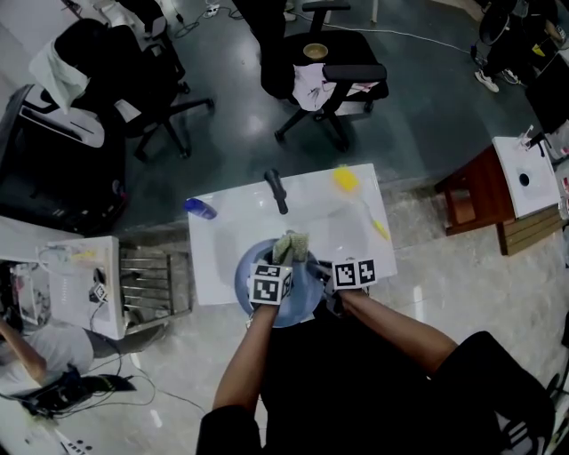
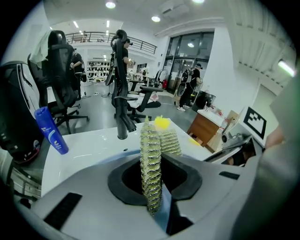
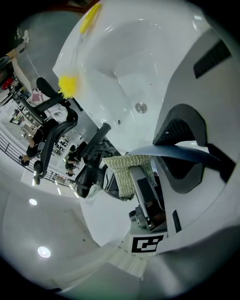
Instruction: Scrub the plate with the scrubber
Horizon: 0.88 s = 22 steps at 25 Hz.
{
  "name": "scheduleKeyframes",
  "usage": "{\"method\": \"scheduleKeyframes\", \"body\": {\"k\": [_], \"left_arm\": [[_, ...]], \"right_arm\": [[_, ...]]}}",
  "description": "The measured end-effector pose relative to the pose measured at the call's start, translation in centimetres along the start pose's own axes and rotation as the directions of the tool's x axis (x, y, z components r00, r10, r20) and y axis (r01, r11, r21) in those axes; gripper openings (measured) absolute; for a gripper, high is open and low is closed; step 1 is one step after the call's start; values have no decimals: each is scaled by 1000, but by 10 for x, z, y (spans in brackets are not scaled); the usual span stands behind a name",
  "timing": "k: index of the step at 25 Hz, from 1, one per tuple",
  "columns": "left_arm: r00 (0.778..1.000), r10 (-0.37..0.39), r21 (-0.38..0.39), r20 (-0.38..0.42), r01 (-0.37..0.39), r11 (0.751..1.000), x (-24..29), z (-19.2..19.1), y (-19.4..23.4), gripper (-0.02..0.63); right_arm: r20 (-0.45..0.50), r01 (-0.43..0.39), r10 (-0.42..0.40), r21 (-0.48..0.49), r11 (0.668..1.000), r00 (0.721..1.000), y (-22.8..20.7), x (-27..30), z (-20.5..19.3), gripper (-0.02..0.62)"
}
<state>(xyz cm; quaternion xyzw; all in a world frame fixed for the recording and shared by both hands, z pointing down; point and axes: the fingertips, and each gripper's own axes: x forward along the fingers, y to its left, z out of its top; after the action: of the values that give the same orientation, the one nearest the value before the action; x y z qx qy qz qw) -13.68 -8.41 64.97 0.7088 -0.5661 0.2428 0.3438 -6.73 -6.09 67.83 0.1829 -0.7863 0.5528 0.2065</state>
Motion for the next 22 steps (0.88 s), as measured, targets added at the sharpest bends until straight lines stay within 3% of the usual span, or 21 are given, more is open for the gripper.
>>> {"method": "scheduleKeyframes", "body": {"k": [14,22], "left_arm": [[998,57,42,-6,-57,997,-6,2,-6,60],[990,143,72,-1,-143,987,-18,-2,4,60]], "right_arm": [[39,-11,11,-5,1000,999,3,-19,-3,21],[47,-26,26,-2,1000,999,6,-29,-10,23]]}}
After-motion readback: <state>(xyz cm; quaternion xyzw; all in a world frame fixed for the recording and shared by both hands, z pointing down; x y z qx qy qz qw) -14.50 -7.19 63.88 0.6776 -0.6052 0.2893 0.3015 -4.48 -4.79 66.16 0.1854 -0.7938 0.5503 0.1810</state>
